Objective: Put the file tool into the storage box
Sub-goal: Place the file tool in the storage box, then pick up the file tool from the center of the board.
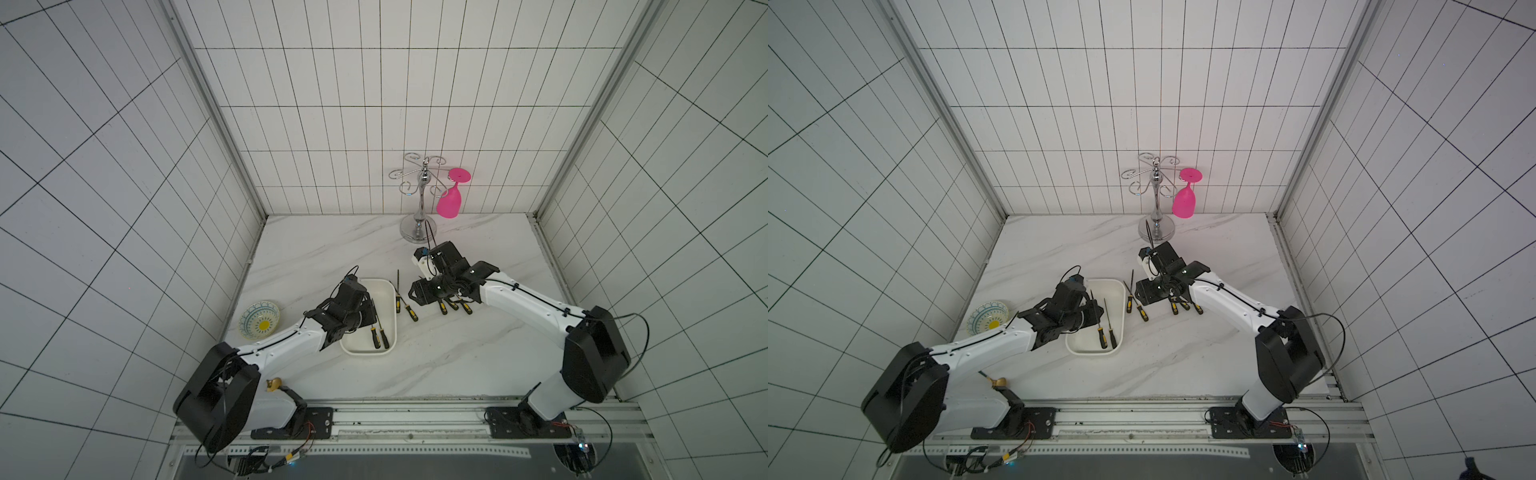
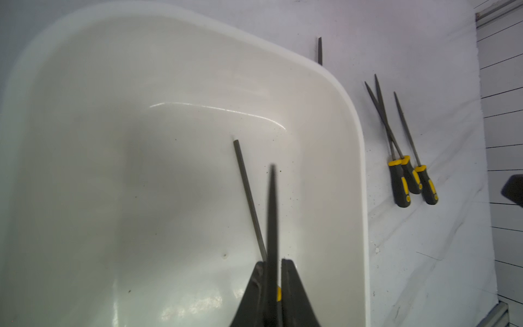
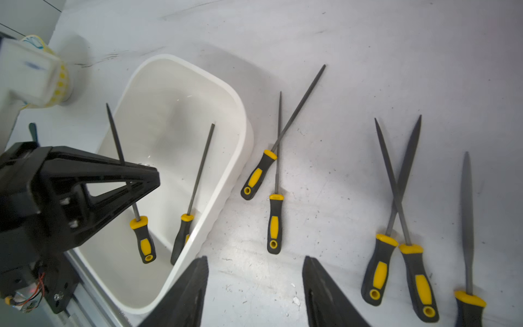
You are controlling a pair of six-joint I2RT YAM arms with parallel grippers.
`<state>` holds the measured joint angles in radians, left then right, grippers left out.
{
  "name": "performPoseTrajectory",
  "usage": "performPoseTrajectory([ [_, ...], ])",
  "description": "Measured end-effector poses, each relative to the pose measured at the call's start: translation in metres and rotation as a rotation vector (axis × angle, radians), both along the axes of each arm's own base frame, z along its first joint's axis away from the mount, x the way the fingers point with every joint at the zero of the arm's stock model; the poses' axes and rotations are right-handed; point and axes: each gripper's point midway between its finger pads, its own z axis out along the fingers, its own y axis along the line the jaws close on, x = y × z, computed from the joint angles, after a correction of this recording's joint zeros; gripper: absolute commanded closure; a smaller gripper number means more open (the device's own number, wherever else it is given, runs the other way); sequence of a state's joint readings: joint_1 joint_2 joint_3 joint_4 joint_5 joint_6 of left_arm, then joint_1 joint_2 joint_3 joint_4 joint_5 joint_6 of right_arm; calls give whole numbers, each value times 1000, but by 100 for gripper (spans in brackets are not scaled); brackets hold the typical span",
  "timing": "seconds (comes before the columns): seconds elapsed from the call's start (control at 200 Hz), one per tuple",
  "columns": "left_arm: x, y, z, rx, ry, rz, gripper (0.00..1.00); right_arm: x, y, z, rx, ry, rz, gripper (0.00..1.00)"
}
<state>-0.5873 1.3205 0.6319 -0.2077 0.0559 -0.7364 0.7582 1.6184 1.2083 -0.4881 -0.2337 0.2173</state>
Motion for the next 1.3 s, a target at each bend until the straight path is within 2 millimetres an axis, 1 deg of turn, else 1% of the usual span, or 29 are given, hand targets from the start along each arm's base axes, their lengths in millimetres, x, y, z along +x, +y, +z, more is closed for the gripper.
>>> performPoseTrajectory([
  [0.04, 1, 0, -1, 3, 3, 2, 56, 2, -1, -9, -19, 12, -6, 42],
  [0.09, 3, -1, 0, 5, 3, 2, 54, 4, -2, -21, -42, 31, -11, 41],
  [0.21, 8, -4, 3, 7, -9, -6, 53, 3, -3, -49, -91, 81, -12, 40],
  [0.295, 9, -5, 5, 7, -14, -6, 53, 2, -4, -62, -113, 105, -11, 41],
  [0.48, 10, -5, 4, 11, -17, -10, 52, 1, -1, -78, -140, 134, -4, 43],
  [0.685, 10, -4, 6, 17, -29, -16, 52, 0, 13, -90, -163, 153, 23, 44],
  [0.81, 11, -3, 12, 20, -50, -19, 52, 0, 20, -97, -190, 158, 43, 46],
  [0.925, 13, -2, 16, 20, -66, -15, 52, -1, 21, -103, -244, 141, 64, 55],
  [1.02, 15, 0, 19, 19, -75, -10, 51, -3, 19, -109, -314, 100, 92, 68],
  [1.105, 16, 2, 21, 15, -83, -3, 51, -4, 16, -111, -380, 52, 116, 88],
  [1.159, 17, 2, 23, 13, -88, -1, 51, -1, 13, -111, -418, 15, 110, 100],
  [1.219, 18, 3, 25, 9, -93, 1, 50, 1, 11, -110, -444, -12, 111, 100],
  [1.244, 18, 3, 26, 8, -96, 2, 43, 2, 10, -110, -454, -20, 110, 100],
  [1.269, 18, 3, 26, 9, -99, -1, 40, 2, 9, -110, -464, -27, 108, 100],
  [1.304, 18, 3, 27, 8, -101, -1, 37, 4, 6, -110, -476, -33, 103, 100],
])
